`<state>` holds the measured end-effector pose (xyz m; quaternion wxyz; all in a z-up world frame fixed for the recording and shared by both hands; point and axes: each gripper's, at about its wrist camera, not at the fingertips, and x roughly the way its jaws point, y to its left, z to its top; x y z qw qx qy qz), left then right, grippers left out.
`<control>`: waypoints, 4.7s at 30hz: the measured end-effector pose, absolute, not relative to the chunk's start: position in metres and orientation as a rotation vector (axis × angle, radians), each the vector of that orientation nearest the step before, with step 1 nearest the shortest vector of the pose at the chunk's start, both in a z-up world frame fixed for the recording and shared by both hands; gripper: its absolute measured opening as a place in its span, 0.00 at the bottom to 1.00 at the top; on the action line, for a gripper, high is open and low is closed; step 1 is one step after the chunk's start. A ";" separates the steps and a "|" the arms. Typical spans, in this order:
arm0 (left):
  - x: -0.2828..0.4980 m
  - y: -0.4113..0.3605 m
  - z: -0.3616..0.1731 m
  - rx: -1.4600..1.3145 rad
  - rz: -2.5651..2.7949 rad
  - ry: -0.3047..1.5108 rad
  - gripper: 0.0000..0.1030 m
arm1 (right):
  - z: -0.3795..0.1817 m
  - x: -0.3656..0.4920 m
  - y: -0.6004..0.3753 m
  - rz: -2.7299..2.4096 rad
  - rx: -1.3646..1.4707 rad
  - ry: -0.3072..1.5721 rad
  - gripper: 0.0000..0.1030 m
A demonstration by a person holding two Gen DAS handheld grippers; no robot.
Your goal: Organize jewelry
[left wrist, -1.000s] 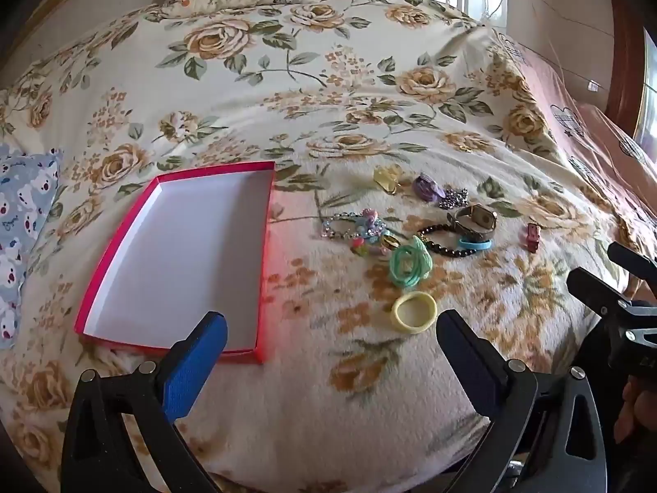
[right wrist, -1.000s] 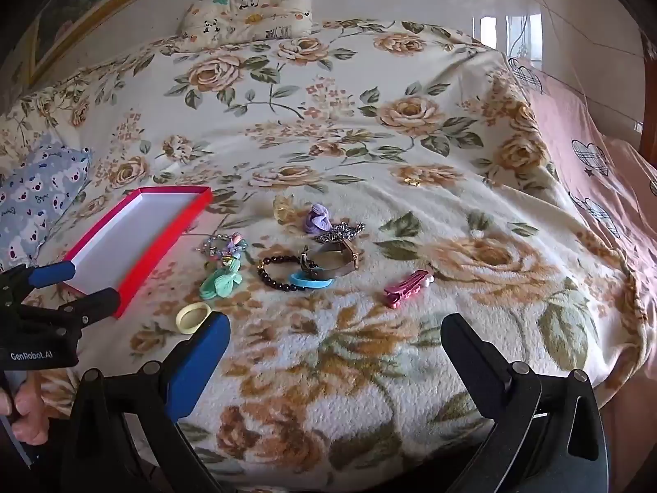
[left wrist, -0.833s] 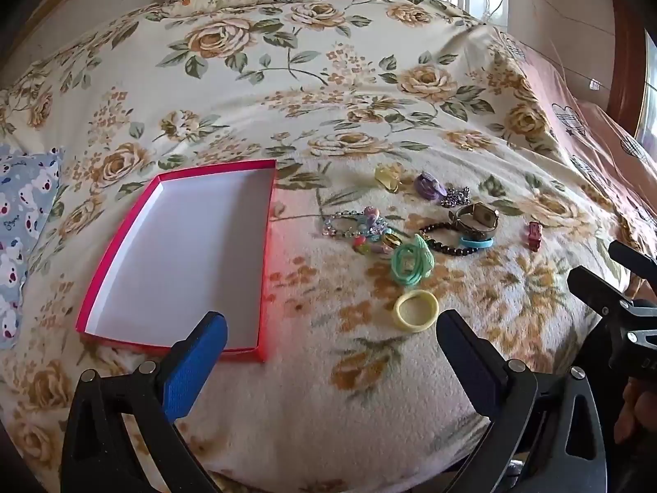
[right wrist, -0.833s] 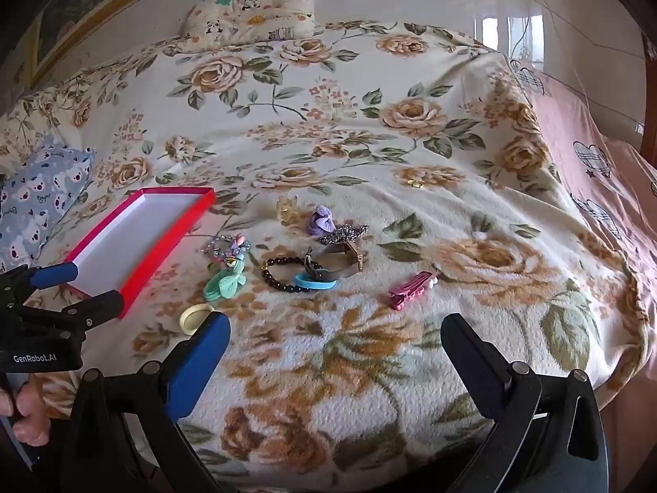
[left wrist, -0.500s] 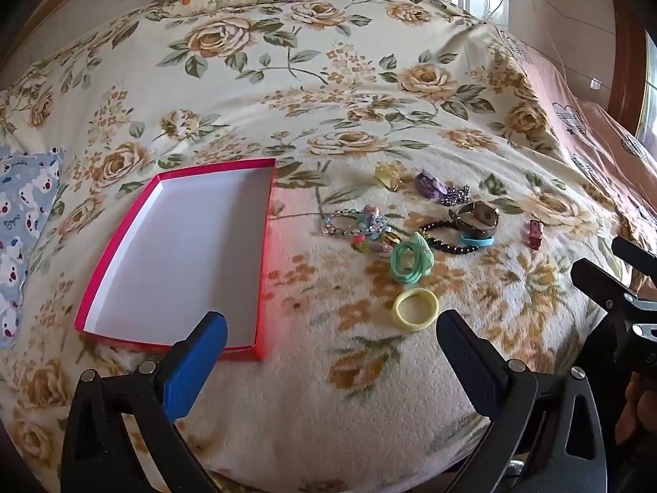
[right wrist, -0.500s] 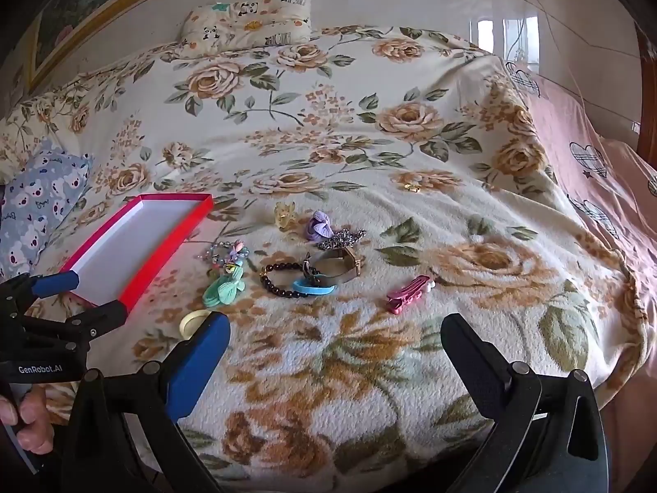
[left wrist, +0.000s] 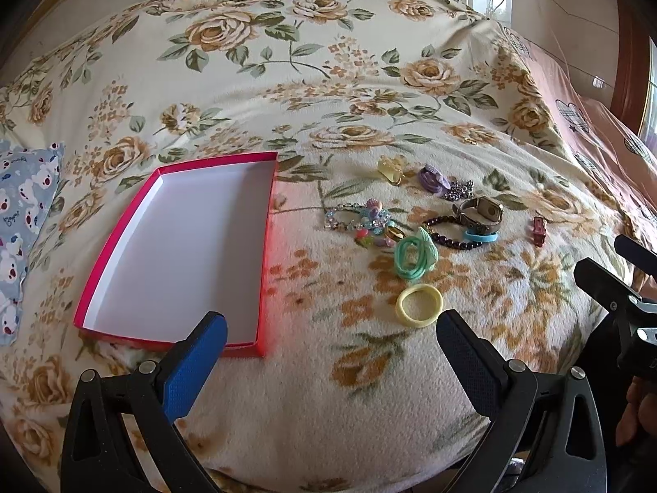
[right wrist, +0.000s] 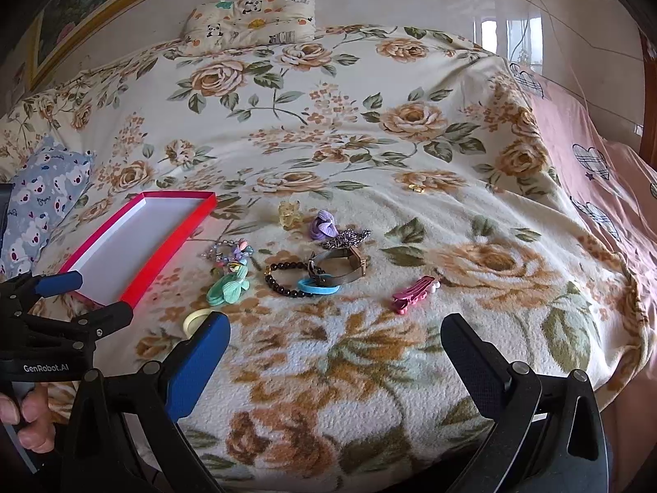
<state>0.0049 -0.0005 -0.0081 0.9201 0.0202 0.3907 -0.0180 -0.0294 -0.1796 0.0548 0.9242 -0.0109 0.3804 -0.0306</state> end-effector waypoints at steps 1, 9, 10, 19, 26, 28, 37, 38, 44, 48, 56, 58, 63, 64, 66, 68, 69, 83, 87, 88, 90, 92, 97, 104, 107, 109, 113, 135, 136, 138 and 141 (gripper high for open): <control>0.005 0.000 -0.008 0.042 -0.037 0.802 0.99 | 0.055 -0.030 -0.180 -0.063 -0.023 0.781 1.00; 0.005 0.000 -0.008 0.042 -0.037 0.805 0.99 | 0.054 -0.028 -0.173 -0.056 -0.028 0.786 1.00; 0.005 0.000 -0.008 0.042 -0.035 0.803 0.99 | 0.054 -0.028 -0.174 -0.057 -0.028 0.786 1.00; 0.006 0.000 -0.007 0.040 -0.033 0.802 0.99 | 0.054 -0.028 -0.171 -0.053 -0.027 0.788 1.00; 0.006 0.001 -0.007 0.036 -0.029 0.801 0.99 | 0.054 -0.027 -0.167 -0.047 -0.026 0.786 1.00; 0.007 0.000 -0.007 0.035 -0.029 0.800 0.99 | 0.054 -0.027 -0.167 -0.046 -0.025 0.787 1.00; 0.010 0.000 -0.007 0.029 -0.032 0.802 0.99 | 0.054 -0.026 -0.166 -0.042 -0.025 0.788 1.00; 0.012 0.000 -0.007 0.028 -0.032 0.803 0.99 | 0.054 -0.025 -0.164 -0.041 -0.026 0.790 1.00; 0.021 -0.001 -0.009 0.027 -0.044 0.814 0.99 | 0.055 -0.016 -0.170 -0.032 -0.011 0.800 1.00; 0.028 -0.001 -0.012 0.025 -0.060 0.819 0.99 | 0.053 -0.012 -0.175 -0.026 0.000 0.804 0.99; 0.051 -0.006 -0.014 0.020 -0.123 0.835 0.96 | 0.044 0.011 -0.193 0.005 0.048 0.841 0.93; 0.060 -0.008 -0.017 0.013 -0.145 0.854 0.88 | 0.040 0.018 -0.196 0.007 0.060 0.861 0.85; 0.082 -0.015 -0.025 0.016 -0.185 0.889 0.78 | 0.031 0.038 -0.204 0.016 0.085 0.896 0.69; 0.087 -0.016 -0.027 0.014 -0.189 0.896 0.76 | 0.029 0.043 -0.207 0.014 0.089 0.905 0.66; 0.096 -0.020 -0.031 0.002 -0.213 0.913 0.68 | 0.024 0.053 -0.211 0.010 0.097 0.919 0.61; 0.105 -0.024 -0.035 -0.005 -0.236 0.933 0.64 | 0.019 0.063 -0.215 0.007 0.105 0.937 0.57; 0.109 -0.026 -0.037 -0.004 -0.243 0.939 0.62 | 0.016 0.069 -0.217 0.004 0.110 0.948 0.56; 0.157 -0.031 -0.068 -0.030 -0.314 1.029 0.24 | -0.025 0.114 -0.229 0.015 0.142 1.070 0.21; 0.160 -0.029 -0.069 -0.047 -0.333 1.020 0.11 | -0.028 0.116 -0.229 0.019 0.134 1.073 0.10; 0.159 -0.027 -0.068 -0.054 -0.338 1.018 0.11 | -0.027 0.115 -0.229 0.020 0.133 1.070 0.09; 0.156 -0.026 -0.066 -0.063 -0.348 1.014 0.10 | -0.026 0.115 -0.228 0.021 0.130 1.064 0.08; 0.154 -0.023 -0.063 -0.070 -0.353 1.005 0.09 | -0.022 0.113 -0.228 0.022 0.129 1.052 0.08; 0.143 -0.014 -0.047 -0.080 -0.354 0.968 0.09 | -0.008 0.110 -0.223 0.032 0.129 1.020 0.07; 0.128 0.016 -0.024 -0.110 -0.301 0.916 0.09 | 0.009 0.111 -0.199 0.086 0.122 0.988 0.07; 0.122 0.031 -0.018 -0.122 -0.267 0.900 0.09 | 0.011 0.115 -0.183 0.120 0.114 0.985 0.07; 0.118 0.041 -0.013 -0.129 -0.242 0.889 0.09 | 0.011 0.119 -0.169 0.149 0.103 0.987 0.07; 0.111 0.064 -0.006 -0.139 -0.188 0.871 0.09 | 0.010 0.129 -0.142 0.210 0.093 0.989 0.07; 0.144 0.159 -0.013 -0.161 0.057 0.876 0.09 | -0.011 0.207 0.001 0.453 0.032 1.004 0.07; 0.152 0.163 -0.017 -0.155 0.067 0.884 0.09 | -0.014 0.211 0.006 0.458 0.028 1.008 0.07; 0.167 0.168 -0.024 -0.147 0.077 0.900 0.09 | -0.022 0.220 0.014 0.465 0.021 1.021 0.07; 0.192 0.177 -0.037 -0.149 0.098 0.935 0.09 | -0.034 0.232 0.024 0.471 0.007 1.042 0.07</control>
